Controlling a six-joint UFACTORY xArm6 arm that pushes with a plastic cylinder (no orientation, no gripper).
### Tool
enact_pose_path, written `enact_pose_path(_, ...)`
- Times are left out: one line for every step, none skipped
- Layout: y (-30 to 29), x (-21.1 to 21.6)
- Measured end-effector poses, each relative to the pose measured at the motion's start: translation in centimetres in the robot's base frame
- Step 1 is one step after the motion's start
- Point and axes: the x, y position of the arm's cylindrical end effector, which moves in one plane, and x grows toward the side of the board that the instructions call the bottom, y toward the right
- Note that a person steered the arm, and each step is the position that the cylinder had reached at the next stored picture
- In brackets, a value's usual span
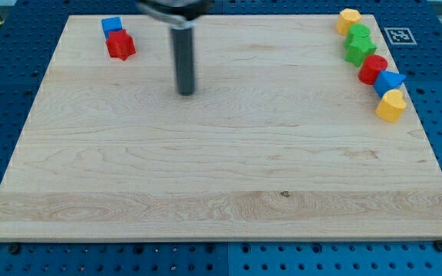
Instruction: Slide the blue cube a bit right
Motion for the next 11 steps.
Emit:
enact_pose_path(-8.2,-0.8)
enact_pose_path(-16.0,-5.3)
enact_pose_path(-19.1,-12.3)
enact_pose_path(-19.1,-17.9)
enact_pose_path(-17.0,-17.7)
enact_pose_path(-17.0,-13.8)
enact_pose_path(-14.9,-10.2)
enact_pose_path(-13.2,-10.1)
enact_pose_path(-14.4,-10.7)
enact_pose_path(-16.2,-12.7)
enact_pose_path(-14.9,-13.6)
